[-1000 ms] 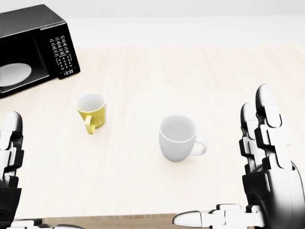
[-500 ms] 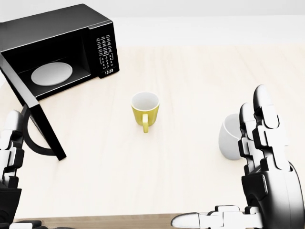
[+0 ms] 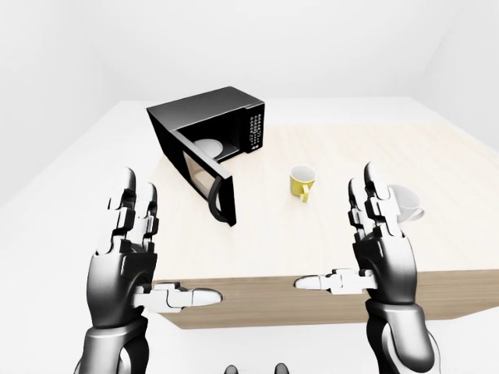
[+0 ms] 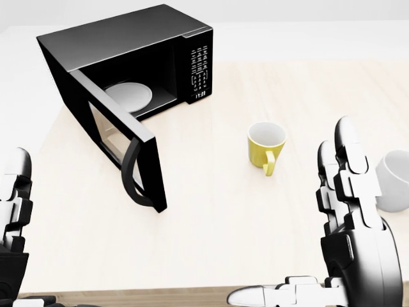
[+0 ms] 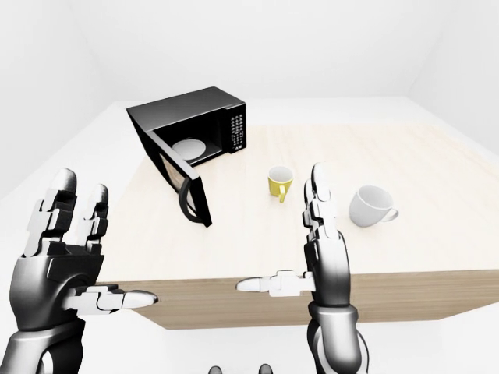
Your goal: Close the microwave.
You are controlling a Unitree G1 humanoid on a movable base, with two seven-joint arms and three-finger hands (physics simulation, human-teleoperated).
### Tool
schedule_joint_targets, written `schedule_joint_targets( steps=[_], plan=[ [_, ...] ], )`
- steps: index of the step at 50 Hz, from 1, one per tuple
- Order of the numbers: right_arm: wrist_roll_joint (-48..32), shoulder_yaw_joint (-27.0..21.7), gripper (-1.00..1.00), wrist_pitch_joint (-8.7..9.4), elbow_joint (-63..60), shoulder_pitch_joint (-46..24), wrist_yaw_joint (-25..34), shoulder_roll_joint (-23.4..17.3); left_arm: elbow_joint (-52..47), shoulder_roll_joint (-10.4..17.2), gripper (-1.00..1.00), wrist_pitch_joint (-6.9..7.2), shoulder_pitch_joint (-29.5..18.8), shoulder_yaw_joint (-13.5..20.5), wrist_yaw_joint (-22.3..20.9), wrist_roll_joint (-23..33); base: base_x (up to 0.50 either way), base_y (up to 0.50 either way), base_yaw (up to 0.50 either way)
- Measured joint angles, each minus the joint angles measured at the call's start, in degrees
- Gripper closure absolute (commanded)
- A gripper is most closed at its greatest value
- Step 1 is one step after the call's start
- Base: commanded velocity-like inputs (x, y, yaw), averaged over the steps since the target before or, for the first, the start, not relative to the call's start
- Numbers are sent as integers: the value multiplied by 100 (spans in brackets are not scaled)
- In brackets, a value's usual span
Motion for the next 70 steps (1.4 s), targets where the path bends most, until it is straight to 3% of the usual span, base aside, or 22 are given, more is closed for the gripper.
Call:
schedule_joint_targets(
  steps=[62,70],
  plan=[
    [-26,91,-100,0,76,18,-80,-34,95,15,-100,0,4,-33,-29,68,0,50,0],
    [16,77,-100,0,98,-25,-111,-8,114,30,-100,0,14,-83,-8,145,0,2,0]
  ],
)
